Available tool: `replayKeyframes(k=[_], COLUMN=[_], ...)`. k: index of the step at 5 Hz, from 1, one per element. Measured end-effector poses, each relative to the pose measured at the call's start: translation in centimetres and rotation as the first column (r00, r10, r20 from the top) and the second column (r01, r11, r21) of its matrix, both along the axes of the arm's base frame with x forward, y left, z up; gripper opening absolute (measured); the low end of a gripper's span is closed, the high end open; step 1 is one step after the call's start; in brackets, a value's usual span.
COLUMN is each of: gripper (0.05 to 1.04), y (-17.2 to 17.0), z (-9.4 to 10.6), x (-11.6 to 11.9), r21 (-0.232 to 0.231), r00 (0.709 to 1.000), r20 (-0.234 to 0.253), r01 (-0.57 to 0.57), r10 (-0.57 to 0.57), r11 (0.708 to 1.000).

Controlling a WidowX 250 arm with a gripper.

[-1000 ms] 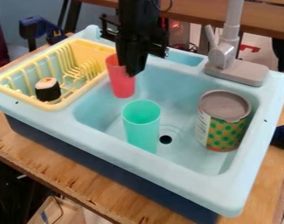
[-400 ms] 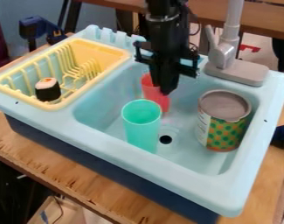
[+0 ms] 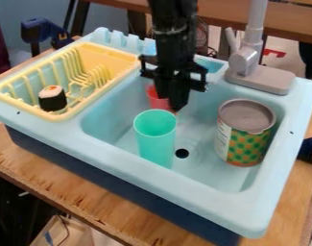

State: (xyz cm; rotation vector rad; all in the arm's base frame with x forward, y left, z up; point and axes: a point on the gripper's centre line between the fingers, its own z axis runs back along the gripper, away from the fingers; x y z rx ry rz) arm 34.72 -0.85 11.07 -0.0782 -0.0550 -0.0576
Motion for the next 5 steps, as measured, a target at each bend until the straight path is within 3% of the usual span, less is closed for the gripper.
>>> replayKeyframes(k=[1,2,3,4,5], gripper=[0.583,0.871,1.007,1.003,1.003], y=[0.2,0.3,1.6,3.0,3.7], z=[0.2,3.1,6.7,9.2,11.5], x=[0.0,-0.2,-1.7,-4.4,-7.3], r21=[0.008,0.010,0.014,0.129,0.176], r00=[1.000,0.999,0.994,0.991,0.993], r20=[-0.011,0.031,0.072,0.018,-0.011], r01=[-0.021,-0.028,-0.081,-0.131,-0.115], r10=[0.021,0.028,0.079,0.130,0.119], r11=[1.000,1.000,0.997,0.983,0.978])
